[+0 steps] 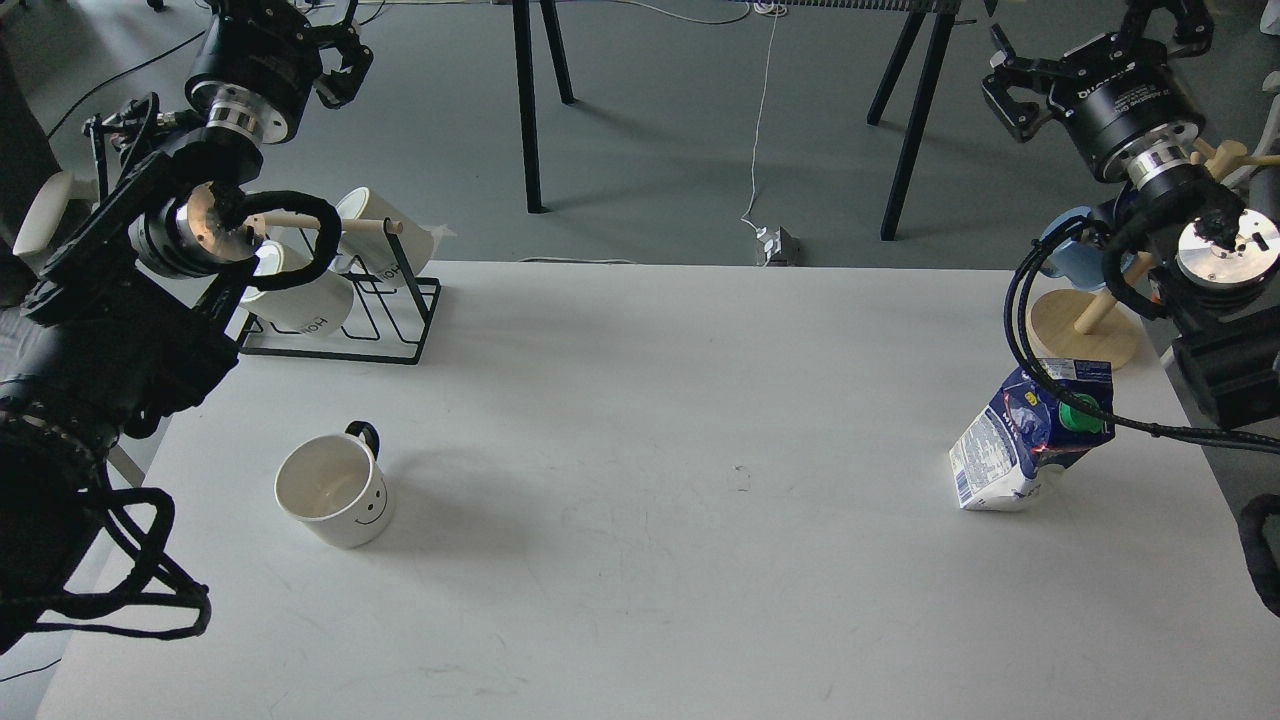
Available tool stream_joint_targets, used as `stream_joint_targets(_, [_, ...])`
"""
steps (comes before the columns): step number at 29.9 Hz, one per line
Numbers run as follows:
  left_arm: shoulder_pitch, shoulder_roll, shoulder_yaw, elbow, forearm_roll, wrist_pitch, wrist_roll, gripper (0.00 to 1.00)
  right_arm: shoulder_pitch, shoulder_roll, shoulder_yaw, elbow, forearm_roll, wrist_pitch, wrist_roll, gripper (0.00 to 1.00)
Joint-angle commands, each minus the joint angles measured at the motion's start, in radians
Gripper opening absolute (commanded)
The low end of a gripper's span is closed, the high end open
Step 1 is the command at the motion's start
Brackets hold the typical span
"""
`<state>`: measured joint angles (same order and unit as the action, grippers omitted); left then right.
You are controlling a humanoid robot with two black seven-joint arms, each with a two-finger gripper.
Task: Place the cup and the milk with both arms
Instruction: 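Lower the left gripper toward the white mug on the table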
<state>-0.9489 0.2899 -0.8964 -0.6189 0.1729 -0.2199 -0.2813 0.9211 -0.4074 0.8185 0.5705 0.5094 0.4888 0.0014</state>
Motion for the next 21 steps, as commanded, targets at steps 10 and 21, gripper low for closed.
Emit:
stream_joint_targets(10, [0.019, 0.105, 0.023, -0.057, 0.010, -0.054, 0.013, 0.99, -0.045, -0.014, 0.011, 0.029, -0.008, 0.000, 0.000, 0.99])
stream_joint_targets(21, [0.219, 0.497, 0.275, -0.591, 0.387, 0.072, 0.022, 0.95, -0.057, -0.054, 0.014, 0.023, -0.008, 0.000, 0.002, 0.99])
